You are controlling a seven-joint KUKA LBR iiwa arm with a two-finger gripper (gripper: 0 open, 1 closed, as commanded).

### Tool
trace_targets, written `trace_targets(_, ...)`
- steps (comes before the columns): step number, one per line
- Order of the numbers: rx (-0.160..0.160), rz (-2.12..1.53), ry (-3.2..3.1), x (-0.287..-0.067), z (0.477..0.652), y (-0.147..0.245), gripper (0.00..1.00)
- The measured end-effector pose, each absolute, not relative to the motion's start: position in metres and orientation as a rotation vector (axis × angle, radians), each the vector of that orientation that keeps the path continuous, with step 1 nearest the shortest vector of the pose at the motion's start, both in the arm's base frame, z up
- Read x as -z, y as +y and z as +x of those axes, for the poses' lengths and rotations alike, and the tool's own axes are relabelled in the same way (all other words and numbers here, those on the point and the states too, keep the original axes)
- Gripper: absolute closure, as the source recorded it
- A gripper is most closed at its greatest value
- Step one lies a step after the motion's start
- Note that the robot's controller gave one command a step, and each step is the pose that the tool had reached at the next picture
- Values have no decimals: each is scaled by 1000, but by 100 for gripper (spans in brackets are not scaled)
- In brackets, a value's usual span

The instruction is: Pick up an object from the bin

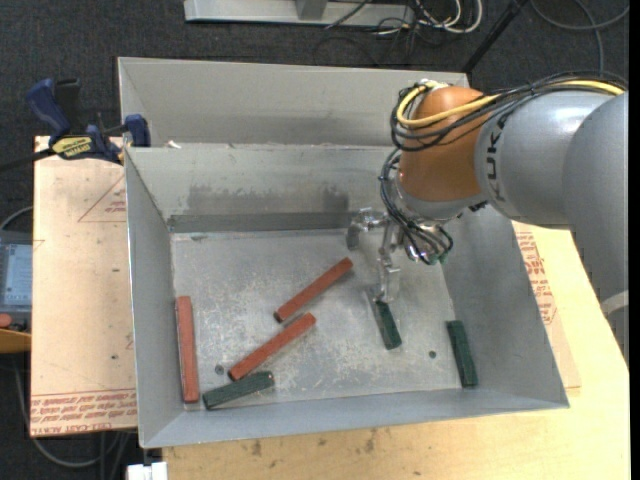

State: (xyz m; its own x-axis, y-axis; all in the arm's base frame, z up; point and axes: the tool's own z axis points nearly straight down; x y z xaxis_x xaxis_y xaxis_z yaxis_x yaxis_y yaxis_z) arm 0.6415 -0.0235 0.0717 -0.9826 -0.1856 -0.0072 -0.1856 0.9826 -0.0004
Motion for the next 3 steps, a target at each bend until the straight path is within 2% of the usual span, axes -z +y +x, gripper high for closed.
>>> trace_targets(1,-3,-787,3043,-71,542,14,0)
trace_targets(2,-8,-758,3041,-71,581,110,0)
trace_targets(3,-3,-749,3048,-70,581,105,100)
